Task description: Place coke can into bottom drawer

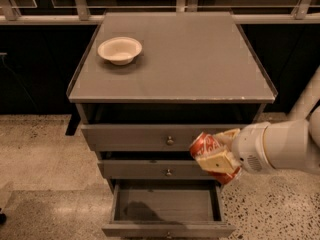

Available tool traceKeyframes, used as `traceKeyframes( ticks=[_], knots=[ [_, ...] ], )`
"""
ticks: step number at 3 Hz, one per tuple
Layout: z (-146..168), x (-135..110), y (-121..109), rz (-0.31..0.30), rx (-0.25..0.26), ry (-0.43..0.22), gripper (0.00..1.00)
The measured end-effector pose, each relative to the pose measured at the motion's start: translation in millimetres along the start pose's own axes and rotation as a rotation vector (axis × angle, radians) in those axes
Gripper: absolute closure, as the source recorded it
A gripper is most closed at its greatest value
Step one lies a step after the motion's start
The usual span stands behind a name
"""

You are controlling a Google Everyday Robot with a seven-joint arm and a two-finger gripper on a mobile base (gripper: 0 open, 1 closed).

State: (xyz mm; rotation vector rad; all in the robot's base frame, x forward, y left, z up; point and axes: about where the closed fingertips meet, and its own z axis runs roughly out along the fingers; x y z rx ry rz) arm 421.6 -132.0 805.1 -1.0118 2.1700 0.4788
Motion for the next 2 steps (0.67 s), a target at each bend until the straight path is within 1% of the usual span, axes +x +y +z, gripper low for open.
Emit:
traceKeyframes(
  ticks=[1, 2],
  knots=[
    [3.5, 5.6, 1.6, 0.008, -0.009, 0.006, 1.00],
    [5.4, 12.8, -0.8, 0.024, 0.006, 0.000, 1.00]
  ],
)
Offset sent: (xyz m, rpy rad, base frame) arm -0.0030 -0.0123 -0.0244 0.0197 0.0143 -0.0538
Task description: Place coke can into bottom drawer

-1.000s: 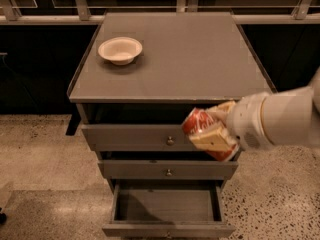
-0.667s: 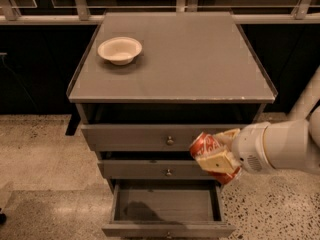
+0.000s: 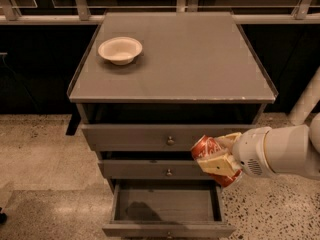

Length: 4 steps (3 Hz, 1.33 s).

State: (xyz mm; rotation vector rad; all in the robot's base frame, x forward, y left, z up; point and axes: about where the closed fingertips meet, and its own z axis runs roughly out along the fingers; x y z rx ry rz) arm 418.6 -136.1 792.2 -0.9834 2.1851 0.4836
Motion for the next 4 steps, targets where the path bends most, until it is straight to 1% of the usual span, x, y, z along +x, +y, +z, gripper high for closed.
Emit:
traceKeyframes(
  ticks=[1, 2, 3, 4],
  knots=[
    [22.5, 49.2, -14.3, 0.103, 0.015, -0.033, 1.00],
    [66.2, 110.4, -40.4, 0.223, 0.019, -0.042, 1.00],
    [108.4, 155.6, -61.0, 0.309, 0.024, -0.014, 1.00],
    [114.9, 161.3, -61.6, 0.321, 0.019, -0.013, 1.00]
  ],
)
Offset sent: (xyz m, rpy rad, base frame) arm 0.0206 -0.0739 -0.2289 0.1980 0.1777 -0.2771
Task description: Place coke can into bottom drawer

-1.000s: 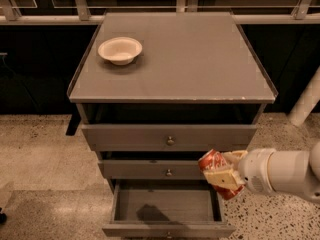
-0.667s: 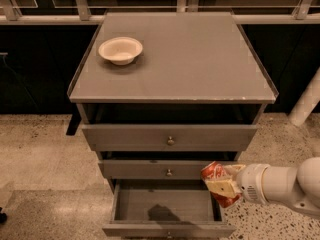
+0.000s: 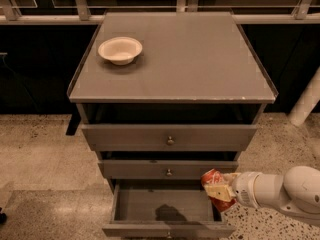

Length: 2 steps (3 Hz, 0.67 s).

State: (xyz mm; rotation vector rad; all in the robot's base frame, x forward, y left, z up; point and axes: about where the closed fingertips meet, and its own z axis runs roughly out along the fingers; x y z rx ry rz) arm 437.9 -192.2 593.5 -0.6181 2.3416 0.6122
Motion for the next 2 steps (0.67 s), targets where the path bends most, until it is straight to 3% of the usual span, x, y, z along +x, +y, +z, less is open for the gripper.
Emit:
traceKeyframes(
  ticks=[1, 2],
  knots=[
    [-1.3, 5.4, -1.9, 0.020, 0.010, -0.013, 1.00],
    [19.5, 31.2, -30.8, 0.106, -0.002, -0.014, 1.00]
  ],
)
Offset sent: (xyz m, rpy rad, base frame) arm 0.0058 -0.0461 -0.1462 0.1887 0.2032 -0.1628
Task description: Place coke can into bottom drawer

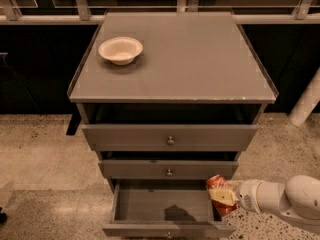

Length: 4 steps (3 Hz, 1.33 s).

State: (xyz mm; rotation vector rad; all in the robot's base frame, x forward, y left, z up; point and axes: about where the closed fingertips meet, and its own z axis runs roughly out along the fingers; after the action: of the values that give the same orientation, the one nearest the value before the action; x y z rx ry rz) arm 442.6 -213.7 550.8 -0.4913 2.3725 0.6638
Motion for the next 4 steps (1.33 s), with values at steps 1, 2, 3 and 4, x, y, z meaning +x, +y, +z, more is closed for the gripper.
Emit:
traceKeyframes(
  ticks=[1, 2, 3, 4],
  knots=[
    [52.7, 47.8, -36.6, 0.120, -0.039, 0.058, 1.00],
    [98.7, 85.0, -58.1, 0.221, -0.087, 0.106, 1.00],
    [106.7, 94.0, -57.3, 0.235, -0.099, 0.113, 1.00],
    [102.5, 95.9, -59.7, 0.265, -0.101, 0.076, 1.00]
  ],
)
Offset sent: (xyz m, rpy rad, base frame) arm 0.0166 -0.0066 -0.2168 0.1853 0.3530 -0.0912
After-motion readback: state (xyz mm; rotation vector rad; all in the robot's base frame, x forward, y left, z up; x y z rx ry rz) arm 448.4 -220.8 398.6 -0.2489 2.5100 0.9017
